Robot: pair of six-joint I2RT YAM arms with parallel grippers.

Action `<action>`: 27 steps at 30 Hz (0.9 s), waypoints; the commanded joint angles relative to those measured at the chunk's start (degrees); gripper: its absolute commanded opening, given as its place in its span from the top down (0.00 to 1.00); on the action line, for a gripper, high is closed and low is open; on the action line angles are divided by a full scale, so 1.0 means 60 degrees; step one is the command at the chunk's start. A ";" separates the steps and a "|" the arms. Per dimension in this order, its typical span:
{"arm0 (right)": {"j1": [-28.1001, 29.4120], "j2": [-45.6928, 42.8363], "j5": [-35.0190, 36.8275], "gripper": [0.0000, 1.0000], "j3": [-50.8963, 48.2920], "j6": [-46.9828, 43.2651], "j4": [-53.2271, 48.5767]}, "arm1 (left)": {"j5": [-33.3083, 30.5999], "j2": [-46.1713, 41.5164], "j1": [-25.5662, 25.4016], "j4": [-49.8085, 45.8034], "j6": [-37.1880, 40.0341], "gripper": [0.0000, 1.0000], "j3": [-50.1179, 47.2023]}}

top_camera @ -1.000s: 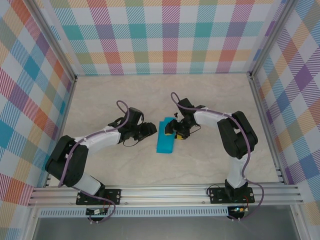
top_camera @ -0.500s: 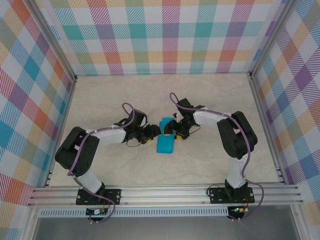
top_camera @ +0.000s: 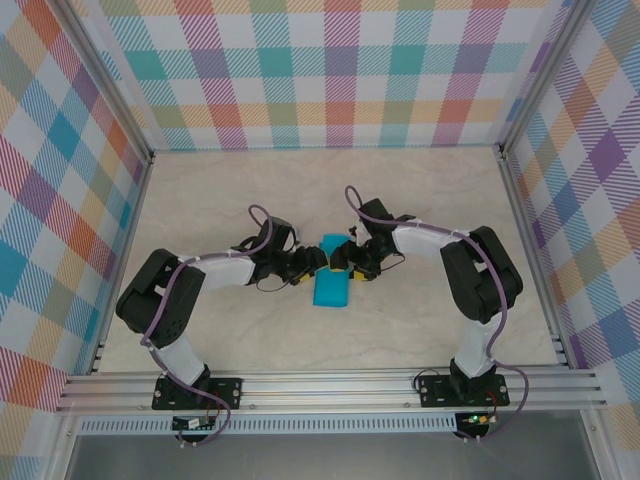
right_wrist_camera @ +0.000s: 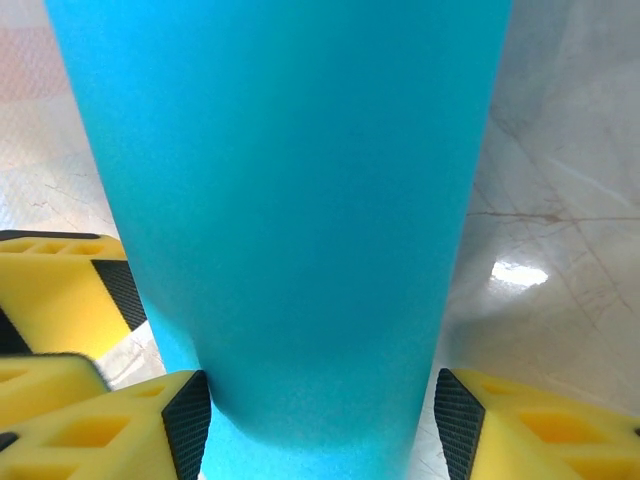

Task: Fold a paper plane with a square sheet of paper (pick it up from the middle)
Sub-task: First fold in half a square sheet of paper at the center of the table.

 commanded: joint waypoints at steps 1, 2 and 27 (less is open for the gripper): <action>-0.0067 -0.0294 -0.0402 0.37 -0.0120 0.0120 0.0253 | 0.0323 0.0207 0.0140 0.0343 -0.0106 0.47 0.0106; -0.0081 -0.0290 -0.0417 0.37 -0.0120 0.0127 0.0283 | 0.0353 0.0251 0.0140 0.0391 -0.0132 0.50 0.0097; -0.0350 -0.0613 -0.0511 0.37 -0.0321 0.0281 0.0312 | 0.0265 0.0148 0.0140 0.0147 0.0187 0.88 0.0189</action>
